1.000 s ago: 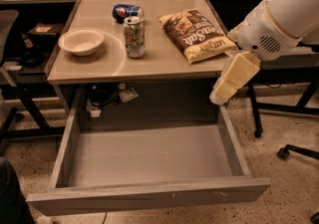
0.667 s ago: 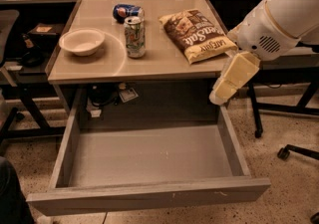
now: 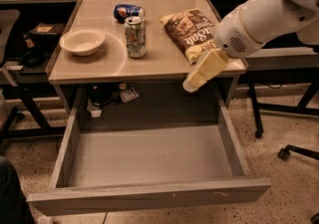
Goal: Place 7up can into top drawer
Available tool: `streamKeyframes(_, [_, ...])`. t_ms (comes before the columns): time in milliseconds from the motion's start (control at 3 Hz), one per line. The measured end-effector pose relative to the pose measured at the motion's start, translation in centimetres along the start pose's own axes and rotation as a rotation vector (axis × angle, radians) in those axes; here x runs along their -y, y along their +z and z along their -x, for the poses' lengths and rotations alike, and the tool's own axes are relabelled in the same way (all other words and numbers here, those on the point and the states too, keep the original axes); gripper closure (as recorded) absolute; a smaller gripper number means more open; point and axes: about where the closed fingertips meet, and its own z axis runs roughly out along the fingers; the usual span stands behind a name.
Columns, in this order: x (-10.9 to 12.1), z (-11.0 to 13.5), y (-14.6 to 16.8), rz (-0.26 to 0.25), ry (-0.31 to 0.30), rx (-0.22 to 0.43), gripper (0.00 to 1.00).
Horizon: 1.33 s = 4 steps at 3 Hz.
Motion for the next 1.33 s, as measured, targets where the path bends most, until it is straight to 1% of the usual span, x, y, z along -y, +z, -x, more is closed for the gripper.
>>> streamKeyframes(333, [1.6,1.9,3.1,-0.003,0.02,0.04,0.0])
streamKeyframes(667, [1.6,2.0,3.4,-0.003,0.021,0.043,0.0])
streamKeyframes(1000, [1.6,2.5,4.6,0.004,0.04,0.106,0.0])
streamKeyframes(1333, [2.6,5.0,8.1,0.013,0.061,0.189,0.0])
